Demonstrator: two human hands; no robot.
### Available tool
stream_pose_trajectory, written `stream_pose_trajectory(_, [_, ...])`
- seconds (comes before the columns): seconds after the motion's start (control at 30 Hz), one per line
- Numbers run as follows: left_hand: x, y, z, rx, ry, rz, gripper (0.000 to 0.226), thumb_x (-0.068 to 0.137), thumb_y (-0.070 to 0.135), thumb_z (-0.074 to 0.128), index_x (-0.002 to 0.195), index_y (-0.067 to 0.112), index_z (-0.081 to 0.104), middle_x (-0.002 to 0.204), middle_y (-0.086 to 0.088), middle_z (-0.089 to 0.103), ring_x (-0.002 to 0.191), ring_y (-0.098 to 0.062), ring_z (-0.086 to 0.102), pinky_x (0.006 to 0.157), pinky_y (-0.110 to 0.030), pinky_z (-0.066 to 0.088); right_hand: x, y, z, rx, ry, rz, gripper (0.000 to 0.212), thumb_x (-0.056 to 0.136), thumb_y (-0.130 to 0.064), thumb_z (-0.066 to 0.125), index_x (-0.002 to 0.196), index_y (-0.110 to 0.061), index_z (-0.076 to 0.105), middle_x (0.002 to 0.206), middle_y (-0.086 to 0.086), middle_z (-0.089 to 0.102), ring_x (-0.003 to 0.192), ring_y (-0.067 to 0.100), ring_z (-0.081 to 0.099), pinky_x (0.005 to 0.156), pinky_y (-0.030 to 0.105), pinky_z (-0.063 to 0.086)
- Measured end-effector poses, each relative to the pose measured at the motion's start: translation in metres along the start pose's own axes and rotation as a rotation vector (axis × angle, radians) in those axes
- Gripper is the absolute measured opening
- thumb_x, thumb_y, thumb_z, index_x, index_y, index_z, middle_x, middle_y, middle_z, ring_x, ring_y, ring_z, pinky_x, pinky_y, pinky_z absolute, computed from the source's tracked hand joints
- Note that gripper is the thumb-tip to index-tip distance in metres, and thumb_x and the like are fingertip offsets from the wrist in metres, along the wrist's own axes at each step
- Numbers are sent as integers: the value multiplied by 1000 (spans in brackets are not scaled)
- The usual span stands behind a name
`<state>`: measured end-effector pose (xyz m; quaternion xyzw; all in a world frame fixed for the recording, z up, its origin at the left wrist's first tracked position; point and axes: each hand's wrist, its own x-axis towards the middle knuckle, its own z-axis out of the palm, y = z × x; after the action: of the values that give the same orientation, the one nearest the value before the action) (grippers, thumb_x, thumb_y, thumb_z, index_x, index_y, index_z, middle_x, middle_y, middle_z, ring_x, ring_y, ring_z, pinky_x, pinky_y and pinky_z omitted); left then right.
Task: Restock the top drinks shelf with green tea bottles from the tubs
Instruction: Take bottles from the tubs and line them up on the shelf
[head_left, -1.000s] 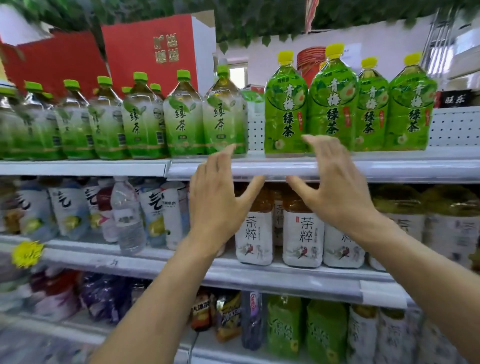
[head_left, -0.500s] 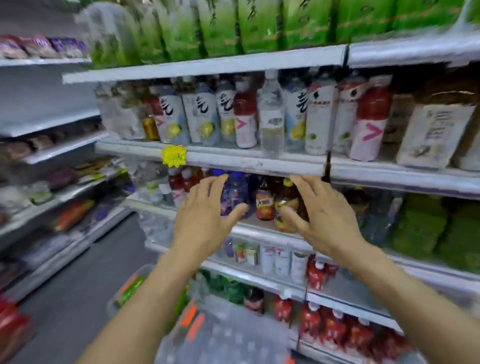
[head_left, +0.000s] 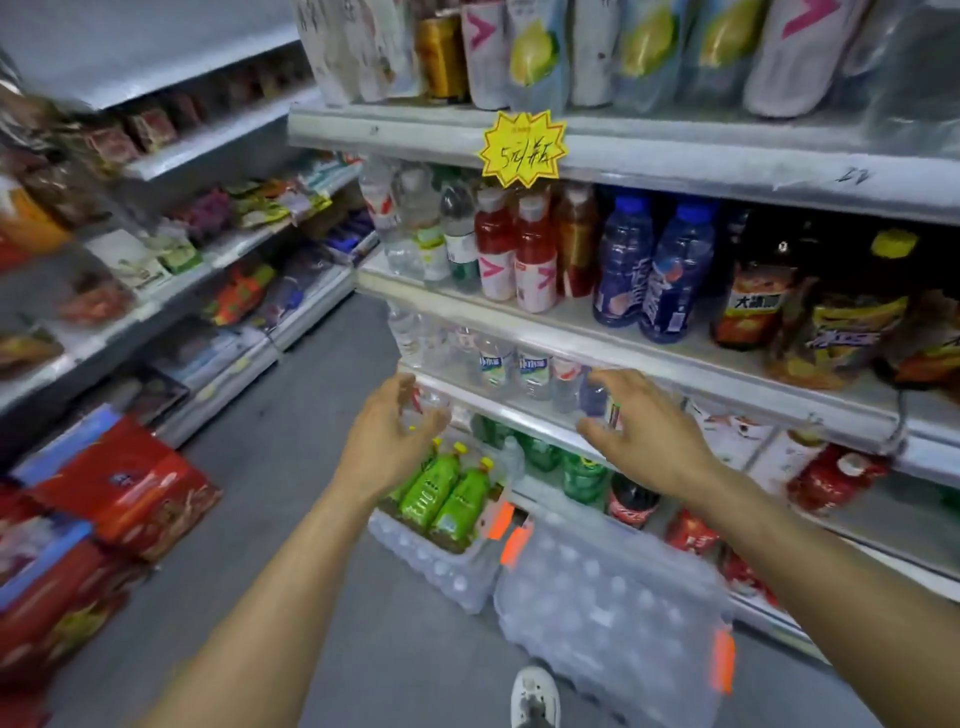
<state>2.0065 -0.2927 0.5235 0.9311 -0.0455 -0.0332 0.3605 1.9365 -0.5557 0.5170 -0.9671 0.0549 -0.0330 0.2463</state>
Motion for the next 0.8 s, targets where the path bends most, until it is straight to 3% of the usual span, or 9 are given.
stream_pose_trajectory(0.13, [56,-52,12,-59,-91,-173,59,91,31,72,141,9,49,131,-11,61,114,-27,62,100,-37,48,54,-5,56,84,-135,102,53,93,-33,64,141,-20,46,142,5,50,125,27,51,96,39,46])
stream_pose_trajectory(0.2, [80,-80,21,-89,-141,-234,67,85,42,74,140,12,50,130,-9,63,114,-27,63,101,-42,49,76,-7,91,143,-215,164,51,92,-34,65,139,-20,48,139,5,52,123,26,54,97,37,46])
stream_pose_trajectory(0.37, [118,-153,65,-153,-242,-336,68,68,50,77,124,19,55,100,3,62,107,-33,64,97,-45,51,108,-4,179,270,-380,338,49,90,-22,69,135,-10,53,131,11,57,113,25,58,98,32,43])
stream_pose_trajectory(0.43, [133,-181,86,-143,-327,-377,73,77,42,80,136,9,52,111,-5,60,115,-35,61,100,-44,49,116,0,217,332,-439,443,46,88,-22,70,129,-7,56,117,11,60,97,22,57,91,34,48])
stream_pose_trajectory(0.53, [158,-223,122,-83,-453,-386,78,79,40,76,142,3,48,124,-8,59,122,-32,58,102,-42,47,124,9,278,395,-470,582,35,81,-33,66,102,-5,62,98,11,62,91,27,62,68,16,41])
stream_pose_trajectory(0.57, [166,-238,136,-53,-490,-389,77,83,37,77,144,4,44,132,-10,58,127,-31,55,105,-42,46,127,11,300,434,-474,651,33,82,-28,68,104,-4,63,101,13,63,97,30,64,70,16,40])
stream_pose_trajectory(0.67, [188,-281,180,82,-576,-366,81,90,36,72,154,9,30,156,-14,40,142,-30,40,114,-44,36,137,19,364,569,-460,833,41,85,-16,73,121,-2,59,109,14,64,101,30,64,87,35,49])
stream_pose_trajectory(0.8, [211,-324,226,248,-633,-270,97,90,36,71,161,18,8,165,-11,18,151,-32,20,121,-47,26,154,23,437,640,-463,1008,51,89,-22,70,132,-3,49,121,18,60,110,30,60,92,36,47])
